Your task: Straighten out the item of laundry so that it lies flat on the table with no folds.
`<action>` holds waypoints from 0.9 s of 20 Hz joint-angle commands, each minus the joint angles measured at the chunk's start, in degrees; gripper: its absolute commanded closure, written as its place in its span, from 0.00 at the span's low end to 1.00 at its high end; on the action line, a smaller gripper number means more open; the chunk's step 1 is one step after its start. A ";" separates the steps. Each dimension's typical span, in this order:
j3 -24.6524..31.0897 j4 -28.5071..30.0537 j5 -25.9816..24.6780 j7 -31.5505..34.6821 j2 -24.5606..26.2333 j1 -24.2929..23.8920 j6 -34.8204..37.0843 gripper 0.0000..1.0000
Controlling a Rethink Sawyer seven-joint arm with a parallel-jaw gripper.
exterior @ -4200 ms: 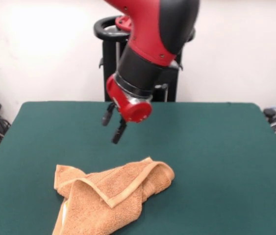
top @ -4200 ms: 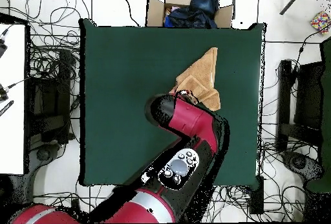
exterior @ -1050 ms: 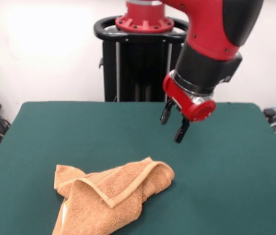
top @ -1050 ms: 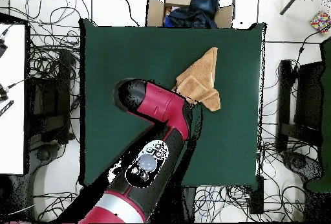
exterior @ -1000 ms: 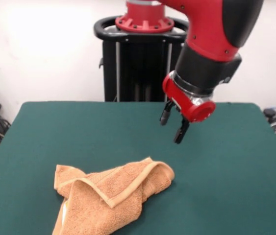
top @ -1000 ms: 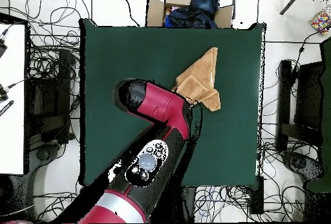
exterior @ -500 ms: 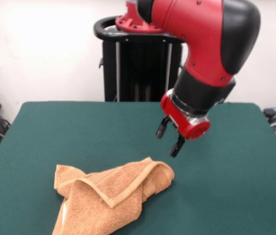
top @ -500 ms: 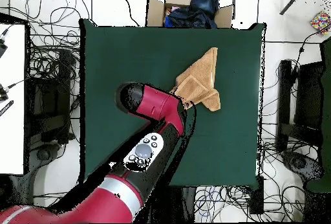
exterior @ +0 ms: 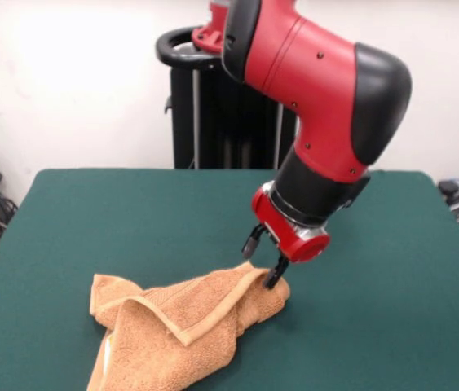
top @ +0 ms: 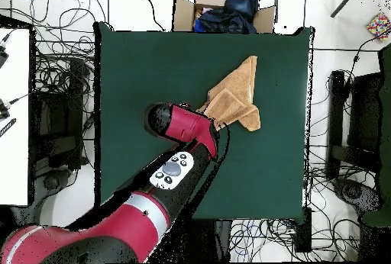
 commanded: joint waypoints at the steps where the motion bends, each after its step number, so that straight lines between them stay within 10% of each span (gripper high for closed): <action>1: 5.29 -2.55 4.34 15.44 1.92 0.14 0.30 0.00; 18: -0.09 -2.78 7.74 18.22 7.26 3.78 -0.52 0.00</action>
